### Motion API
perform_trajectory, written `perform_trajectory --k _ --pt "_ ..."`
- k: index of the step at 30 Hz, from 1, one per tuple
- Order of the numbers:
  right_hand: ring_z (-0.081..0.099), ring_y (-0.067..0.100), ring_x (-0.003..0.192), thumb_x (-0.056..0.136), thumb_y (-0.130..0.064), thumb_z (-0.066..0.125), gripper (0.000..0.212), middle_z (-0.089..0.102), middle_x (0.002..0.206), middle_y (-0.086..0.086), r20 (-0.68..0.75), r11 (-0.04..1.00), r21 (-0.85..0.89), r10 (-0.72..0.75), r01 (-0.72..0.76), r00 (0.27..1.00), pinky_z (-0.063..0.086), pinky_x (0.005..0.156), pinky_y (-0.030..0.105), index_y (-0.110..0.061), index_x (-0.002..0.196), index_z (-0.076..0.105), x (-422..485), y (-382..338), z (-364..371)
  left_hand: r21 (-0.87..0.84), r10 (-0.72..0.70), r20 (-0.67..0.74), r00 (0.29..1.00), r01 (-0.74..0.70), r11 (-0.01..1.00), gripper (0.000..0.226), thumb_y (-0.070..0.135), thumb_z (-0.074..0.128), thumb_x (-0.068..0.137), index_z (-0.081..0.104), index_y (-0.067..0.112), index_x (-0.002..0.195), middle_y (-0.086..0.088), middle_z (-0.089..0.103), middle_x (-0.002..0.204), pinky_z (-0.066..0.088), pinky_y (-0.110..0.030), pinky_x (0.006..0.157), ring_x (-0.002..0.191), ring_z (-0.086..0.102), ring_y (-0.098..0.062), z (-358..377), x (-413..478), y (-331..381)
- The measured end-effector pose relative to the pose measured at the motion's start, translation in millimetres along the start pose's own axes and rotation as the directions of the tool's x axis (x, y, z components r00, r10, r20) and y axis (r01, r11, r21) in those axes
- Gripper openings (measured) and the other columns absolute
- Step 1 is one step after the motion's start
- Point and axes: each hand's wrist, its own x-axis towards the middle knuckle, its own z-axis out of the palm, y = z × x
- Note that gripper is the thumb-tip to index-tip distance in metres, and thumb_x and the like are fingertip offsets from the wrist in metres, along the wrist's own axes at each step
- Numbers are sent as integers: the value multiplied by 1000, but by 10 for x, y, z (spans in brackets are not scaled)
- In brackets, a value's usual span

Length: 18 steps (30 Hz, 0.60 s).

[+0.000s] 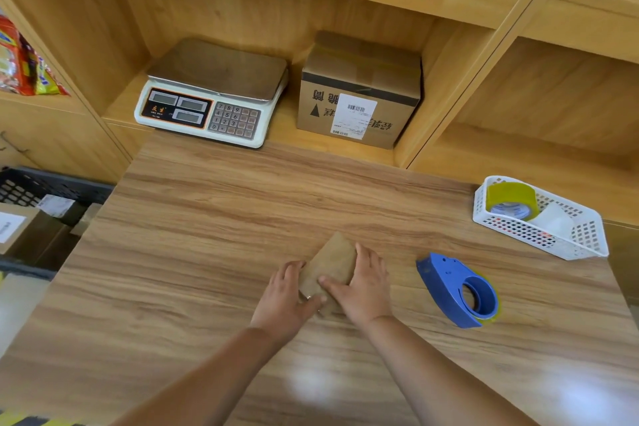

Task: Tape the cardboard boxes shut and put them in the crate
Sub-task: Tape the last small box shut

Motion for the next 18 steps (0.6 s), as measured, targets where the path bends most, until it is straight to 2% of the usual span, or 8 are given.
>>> perform_trajectory --k 3,6,9,11,14,16,18 --pt "28 18 128 65 -78 49 104 36 140 0 21 1000 9 10 -10 1000 22 105 31 -17 145 27 48 12 -12 -58 7 27 1000 -5 998 72 46 64 84 33 15 141 4 41 134 29 -21 100 126 36 -13 -20 70 -49" --pt "33 20 119 67 -74 56 93 41 128 1 13 1000 18 17 -17 1000 26 98 32 -18 138 35 98 7 -15 -85 43 91 995 -36 996 69 40 64 87 32 12 141 0 42 134 29 -21 100 125 36 -15 -84 133 -55" --pt "36 21 113 57 -83 38 100 44 121 3 -27 999 54 8 -7 1000 28 94 32 -16 130 43 136 4 3 -94 75 132 988 -62 994 67 38 61 88 30 9 141 -4 41 132 26 -19 96 124 35 -18 -124 182 -61" --pt "38 21 109 55 -83 34 98 45 115 3 -47 997 74 19 -15 999 30 92 32 -15 123 48 167 19 26 -108 81 150 985 -65 992 63 31 61 91 30 10 140 -1 40 127 25 -17 94 121 34 -16 -144 206 -75" --pt "40 19 100 60 -79 37 78 44 100 -2 -64 992 125 36 -27 997 32 85 32 -16 104 51 219 47 45 -129 83 184 979 -60 990 59 28 60 92 29 11 140 5 37 120 27 -20 95 116 33 -12 -169 239 -97" --pt "40 17 92 64 -74 38 62 43 92 -4 -87 985 171 48 -32 995 29 78 30 -18 91 47 243 62 47 -133 79 211 974 -51 990 58 30 59 92 30 12 139 6 37 118 32 -26 99 116 35 -13 -180 254 -104" --pt "40 16 88 71 -67 45 53 43 89 -3 -112 978 207 48 -24 993 28 75 29 -16 89 48 264 68 50 -133 75 227 971 -45 990 58 31 59 92 30 13 138 7 37 116 35 -29 100 115 36 -14 -188 257 -112"
